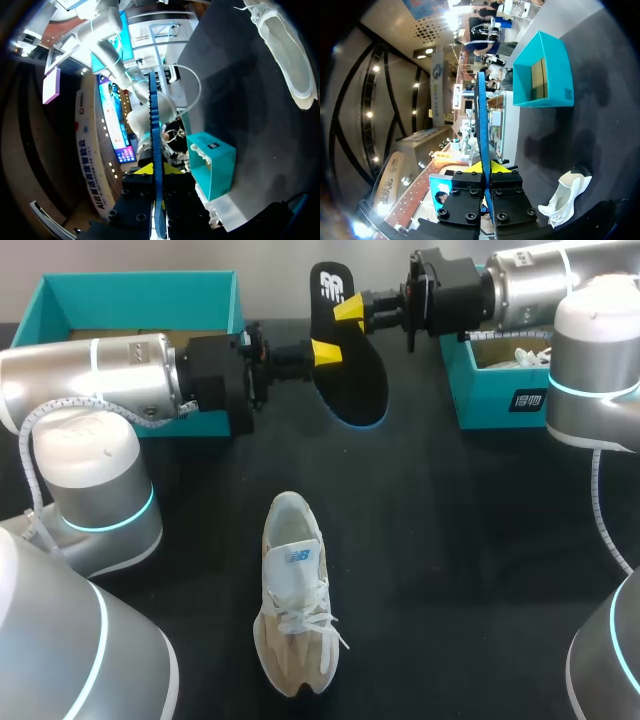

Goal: Take the shoe out of the shoebox, open the shoe tongue, remove and reinsert the insole, then place the shoe into the shoebox

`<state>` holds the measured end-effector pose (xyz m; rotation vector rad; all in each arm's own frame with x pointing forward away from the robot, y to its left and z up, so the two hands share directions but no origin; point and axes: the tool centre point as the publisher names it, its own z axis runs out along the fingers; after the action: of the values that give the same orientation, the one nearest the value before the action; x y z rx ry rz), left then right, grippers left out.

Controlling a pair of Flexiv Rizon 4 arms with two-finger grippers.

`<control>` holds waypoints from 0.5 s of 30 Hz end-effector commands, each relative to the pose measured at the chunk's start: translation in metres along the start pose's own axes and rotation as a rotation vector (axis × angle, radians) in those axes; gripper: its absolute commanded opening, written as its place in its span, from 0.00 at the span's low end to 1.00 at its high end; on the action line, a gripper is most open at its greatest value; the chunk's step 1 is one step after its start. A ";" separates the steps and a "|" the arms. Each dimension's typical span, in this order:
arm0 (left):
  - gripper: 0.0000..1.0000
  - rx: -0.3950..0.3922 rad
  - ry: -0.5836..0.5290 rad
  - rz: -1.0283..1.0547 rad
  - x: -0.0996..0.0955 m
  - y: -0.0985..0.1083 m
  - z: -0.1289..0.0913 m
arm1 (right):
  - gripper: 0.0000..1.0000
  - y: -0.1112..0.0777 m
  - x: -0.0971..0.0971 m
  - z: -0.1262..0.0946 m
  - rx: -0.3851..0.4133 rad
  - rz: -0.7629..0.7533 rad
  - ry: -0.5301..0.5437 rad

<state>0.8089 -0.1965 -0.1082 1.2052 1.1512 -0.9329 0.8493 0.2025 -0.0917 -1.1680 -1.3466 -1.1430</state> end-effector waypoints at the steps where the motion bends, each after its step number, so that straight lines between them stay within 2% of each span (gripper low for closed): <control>1: 0.00 0.011 0.024 -0.013 0.000 -0.001 -0.010 | 1.00 -0.008 0.000 -0.004 -0.011 -0.001 -0.001; 11: 0.00 0.028 0.095 -0.130 0.010 -0.015 -0.063 | 1.00 -0.031 -0.002 -0.024 -0.046 0.002 -0.022; 15: 0.00 0.020 0.095 -0.184 0.007 -0.022 -0.080 | 1.00 -0.037 -0.004 -0.027 -0.048 0.007 -0.027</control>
<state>0.7934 -0.1498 -0.1245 1.1936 1.3360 -1.0385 0.8238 0.1772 -0.0960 -1.2048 -1.3465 -1.1543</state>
